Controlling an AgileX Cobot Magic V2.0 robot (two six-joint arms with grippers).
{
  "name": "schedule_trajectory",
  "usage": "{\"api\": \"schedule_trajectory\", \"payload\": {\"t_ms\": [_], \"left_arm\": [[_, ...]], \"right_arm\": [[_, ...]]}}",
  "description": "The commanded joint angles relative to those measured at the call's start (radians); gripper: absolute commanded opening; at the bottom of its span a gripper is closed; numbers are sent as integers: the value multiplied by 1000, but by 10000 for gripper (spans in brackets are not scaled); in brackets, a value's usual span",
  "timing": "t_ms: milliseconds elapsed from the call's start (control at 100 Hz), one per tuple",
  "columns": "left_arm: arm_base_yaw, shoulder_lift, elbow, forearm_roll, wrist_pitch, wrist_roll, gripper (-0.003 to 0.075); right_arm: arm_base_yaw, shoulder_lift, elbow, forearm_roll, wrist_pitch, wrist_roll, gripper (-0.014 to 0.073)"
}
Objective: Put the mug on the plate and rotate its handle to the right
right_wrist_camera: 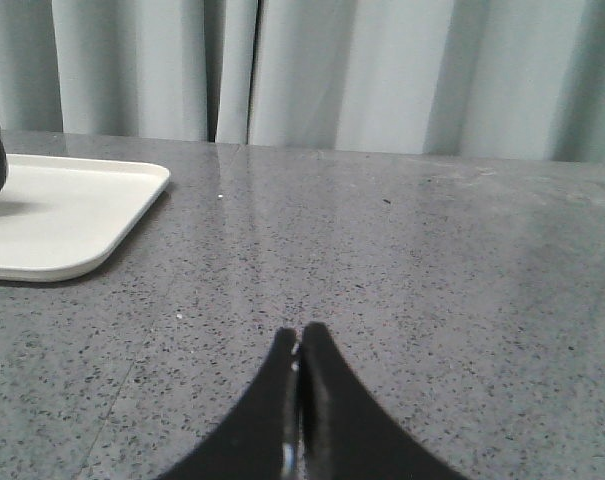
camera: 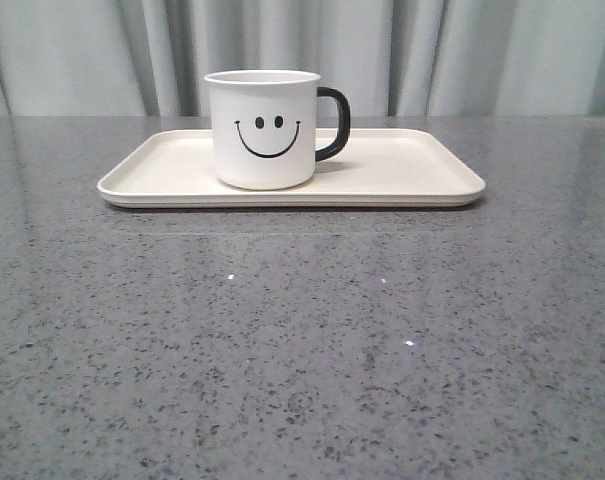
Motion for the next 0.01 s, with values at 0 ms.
{"api": "schedule_trajectory", "payload": {"t_ms": [0], "left_arm": [[3, -32, 5, 0, -77, -1, -19]], "right_arm": [[-5, -20, 0, -11, -73, -1, -63]]}}
